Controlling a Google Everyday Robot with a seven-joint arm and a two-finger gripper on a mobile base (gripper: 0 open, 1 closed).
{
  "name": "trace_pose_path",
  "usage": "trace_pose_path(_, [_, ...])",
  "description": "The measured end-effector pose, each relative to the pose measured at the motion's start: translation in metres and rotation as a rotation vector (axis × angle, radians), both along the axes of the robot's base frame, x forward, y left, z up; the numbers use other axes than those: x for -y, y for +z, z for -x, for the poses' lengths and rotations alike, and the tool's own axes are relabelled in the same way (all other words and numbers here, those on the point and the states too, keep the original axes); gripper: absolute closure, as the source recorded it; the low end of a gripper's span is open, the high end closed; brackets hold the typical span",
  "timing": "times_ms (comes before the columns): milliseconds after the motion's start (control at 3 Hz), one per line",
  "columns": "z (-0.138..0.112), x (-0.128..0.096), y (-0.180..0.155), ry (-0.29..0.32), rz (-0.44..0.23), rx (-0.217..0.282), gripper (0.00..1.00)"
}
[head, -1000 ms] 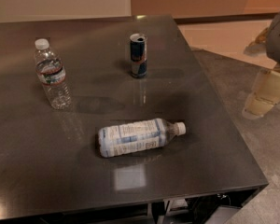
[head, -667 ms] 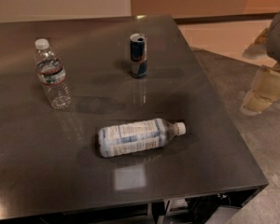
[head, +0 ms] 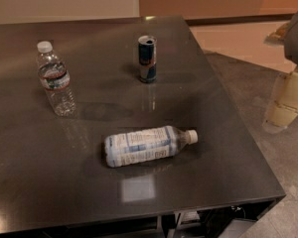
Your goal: Place blue plastic bottle upright
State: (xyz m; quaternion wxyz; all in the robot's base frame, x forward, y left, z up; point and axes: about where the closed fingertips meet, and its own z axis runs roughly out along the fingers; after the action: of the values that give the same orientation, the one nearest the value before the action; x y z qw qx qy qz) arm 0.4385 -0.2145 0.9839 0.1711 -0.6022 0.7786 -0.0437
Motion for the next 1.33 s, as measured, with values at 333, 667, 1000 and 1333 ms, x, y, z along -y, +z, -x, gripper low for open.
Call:
trace_pose_path(333, [-0.011, -0.014, -0.007, -0.001, 0.002, -0.036, 0.0])
trace_pose_path(667, [-0.026, -0.043, -0.023, 0.02, 0.003, -0.085, 0.0])
trace_pose_path(1000, [-0.035, -0.071, -0.035, 0.052, -0.006, -0.117, 0.0])
trace_pose_path(1333, [-0.044, -0.096, -0.047, 0.085, -0.023, -0.146, 0.0])
